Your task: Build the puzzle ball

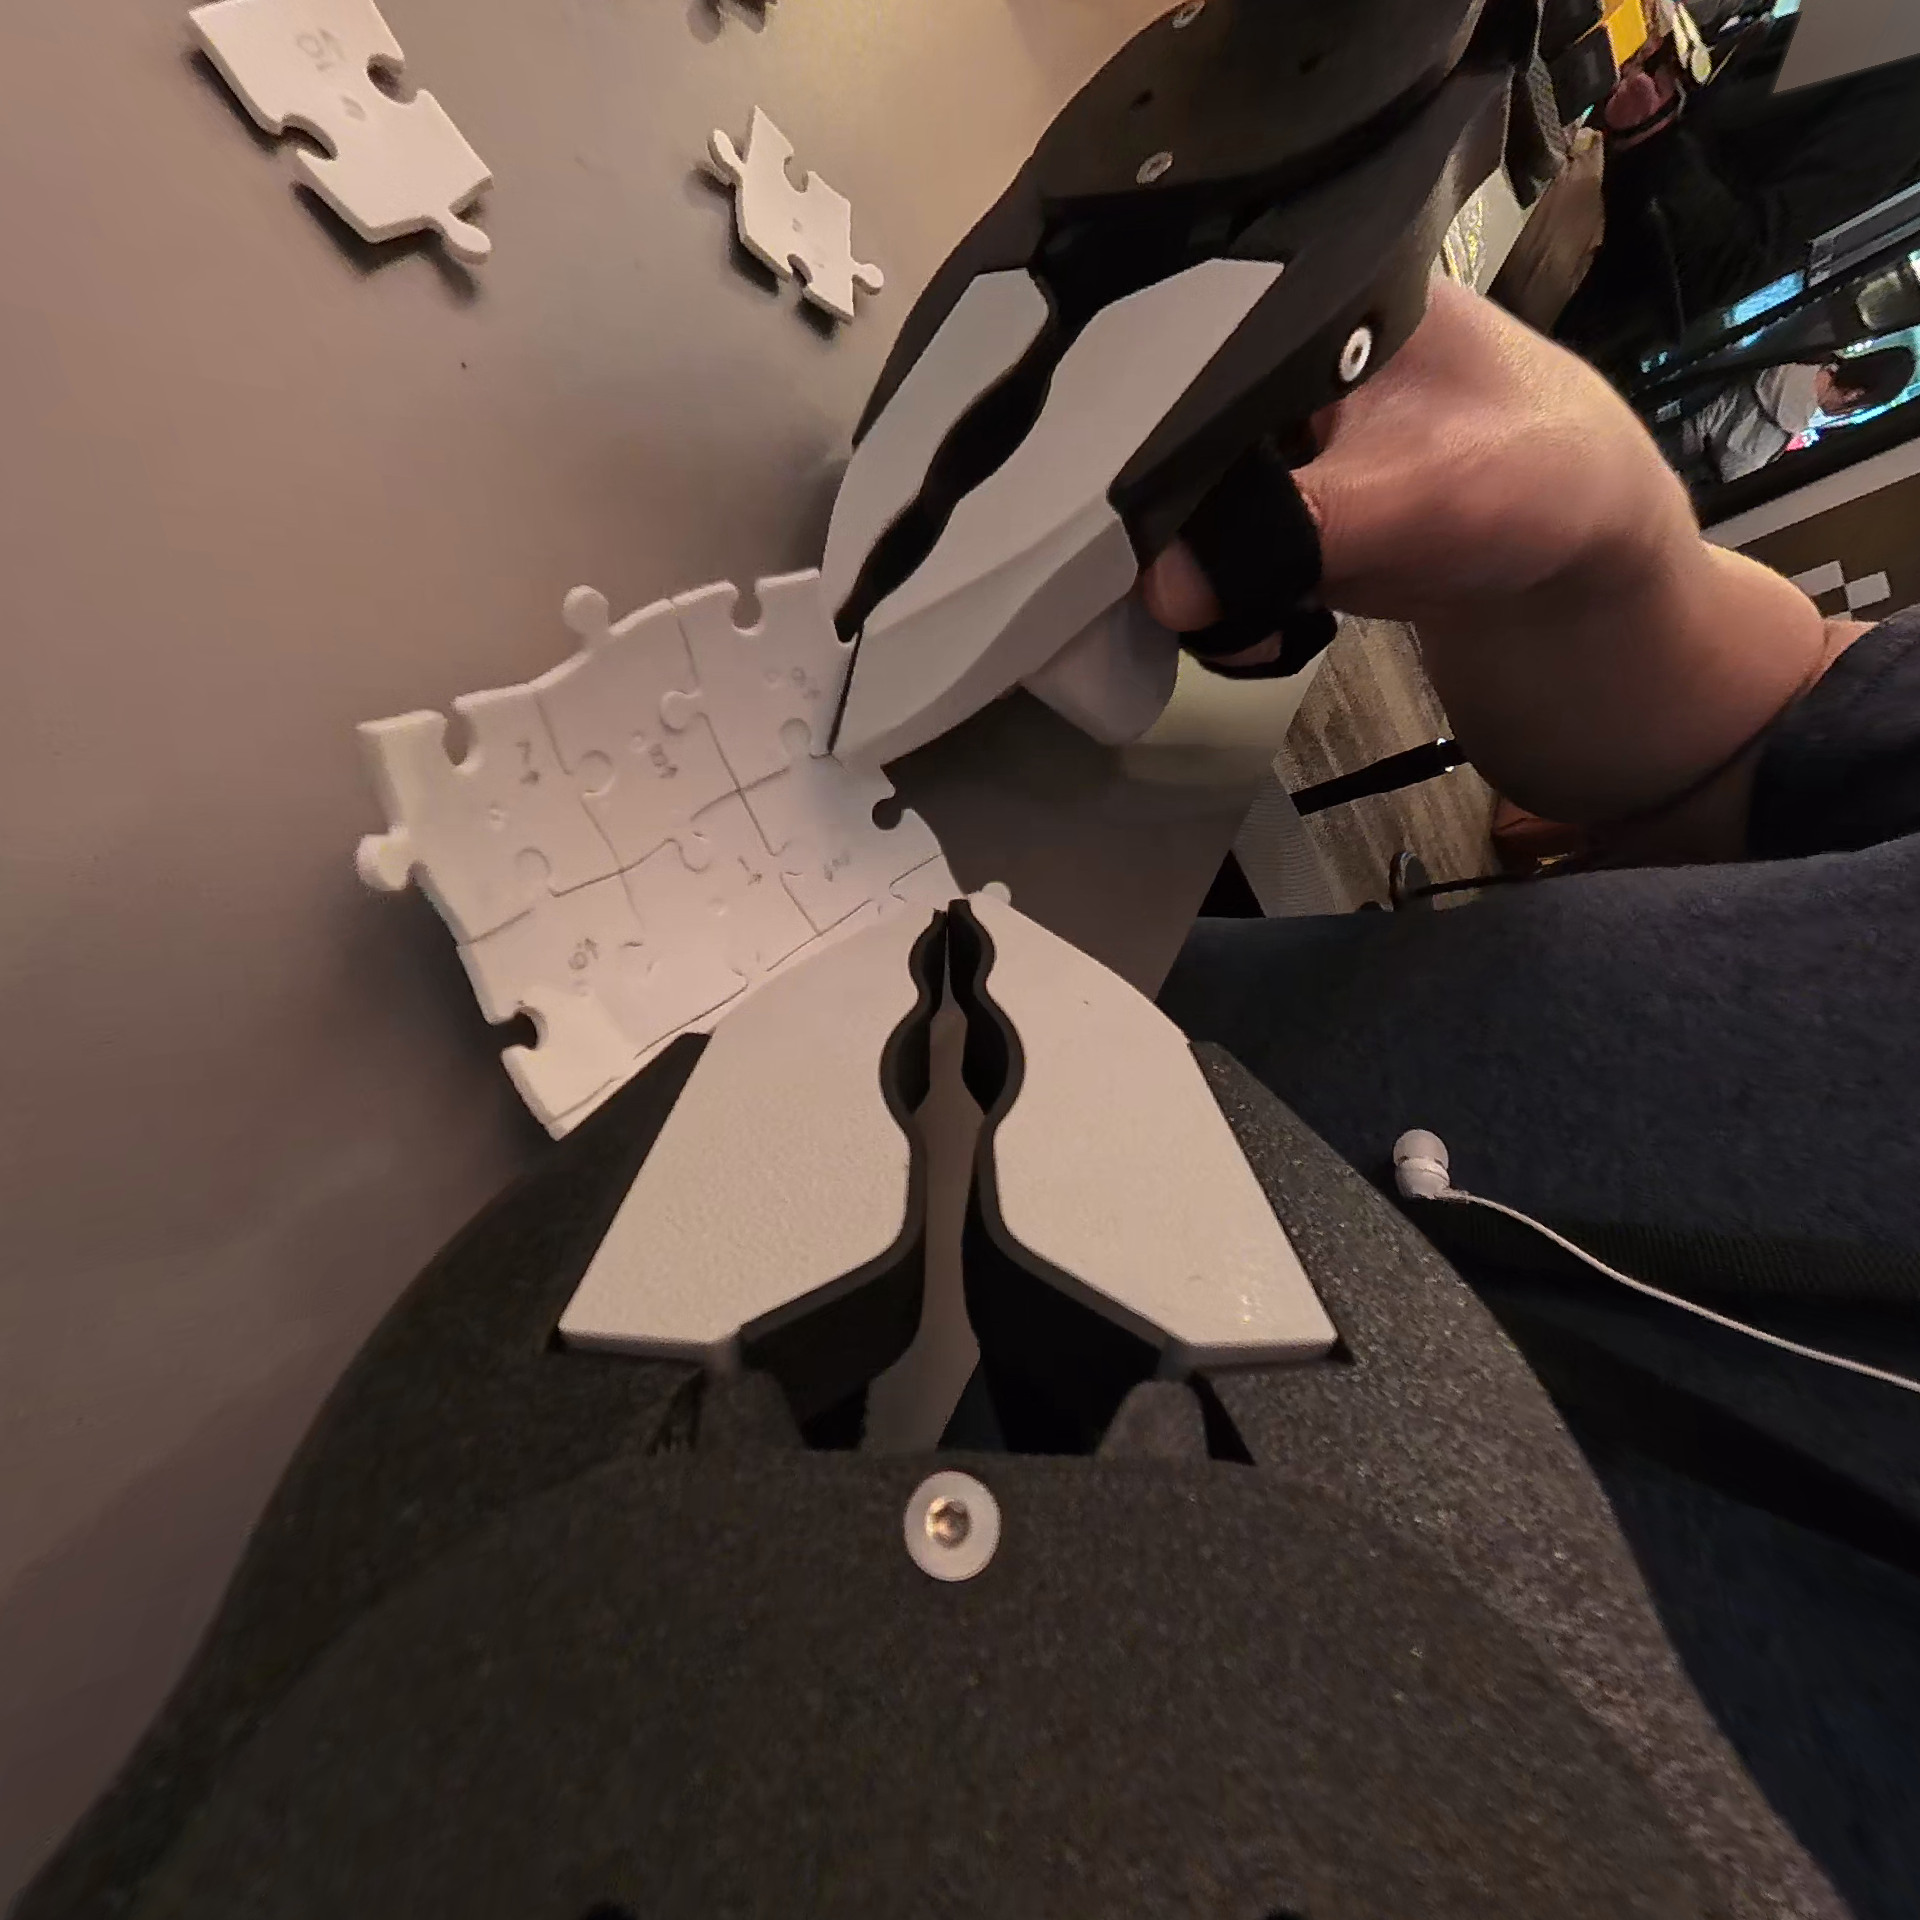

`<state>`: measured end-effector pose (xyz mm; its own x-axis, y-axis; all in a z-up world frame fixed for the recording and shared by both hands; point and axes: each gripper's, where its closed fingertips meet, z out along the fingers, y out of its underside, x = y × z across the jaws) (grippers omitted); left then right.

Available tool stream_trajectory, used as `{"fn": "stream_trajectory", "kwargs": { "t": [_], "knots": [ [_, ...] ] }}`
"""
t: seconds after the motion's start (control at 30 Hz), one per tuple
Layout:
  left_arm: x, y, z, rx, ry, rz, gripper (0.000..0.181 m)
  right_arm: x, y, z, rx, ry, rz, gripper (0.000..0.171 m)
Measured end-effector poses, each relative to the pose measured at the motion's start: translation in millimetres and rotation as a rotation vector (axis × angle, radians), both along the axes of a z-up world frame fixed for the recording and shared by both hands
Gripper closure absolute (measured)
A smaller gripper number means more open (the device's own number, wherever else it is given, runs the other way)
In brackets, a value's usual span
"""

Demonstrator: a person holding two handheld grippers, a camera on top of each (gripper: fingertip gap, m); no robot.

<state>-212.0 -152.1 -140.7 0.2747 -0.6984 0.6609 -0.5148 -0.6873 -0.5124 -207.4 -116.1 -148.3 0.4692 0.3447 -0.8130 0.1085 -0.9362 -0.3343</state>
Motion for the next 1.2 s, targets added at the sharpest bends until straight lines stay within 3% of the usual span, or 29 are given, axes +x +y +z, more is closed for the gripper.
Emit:
{"fn": "stream_trajectory", "kwargs": {
  "t": [0.67, 0.77, 1.2],
  "knots": [
    [0.8, -3.4, -1.8, 0.001, -0.005, -0.01, 0.181, 0.4, -0.5, -0.9, -0.005, -0.008, 0.013, 0.167],
    [0.2, -3.0, -1.9, 0.004, -0.004, -0.009, 0.181, -1.7, 5.3, 3.4, -0.001, 0.024, -0.013, 0.157],
    [0.6, -0.9, -1.6, 0.007, -0.004, -0.012, 0.181, -1.0, 19.5, 0.7, 0.048, -0.02, -0.026, 0.166]
  ]
}}
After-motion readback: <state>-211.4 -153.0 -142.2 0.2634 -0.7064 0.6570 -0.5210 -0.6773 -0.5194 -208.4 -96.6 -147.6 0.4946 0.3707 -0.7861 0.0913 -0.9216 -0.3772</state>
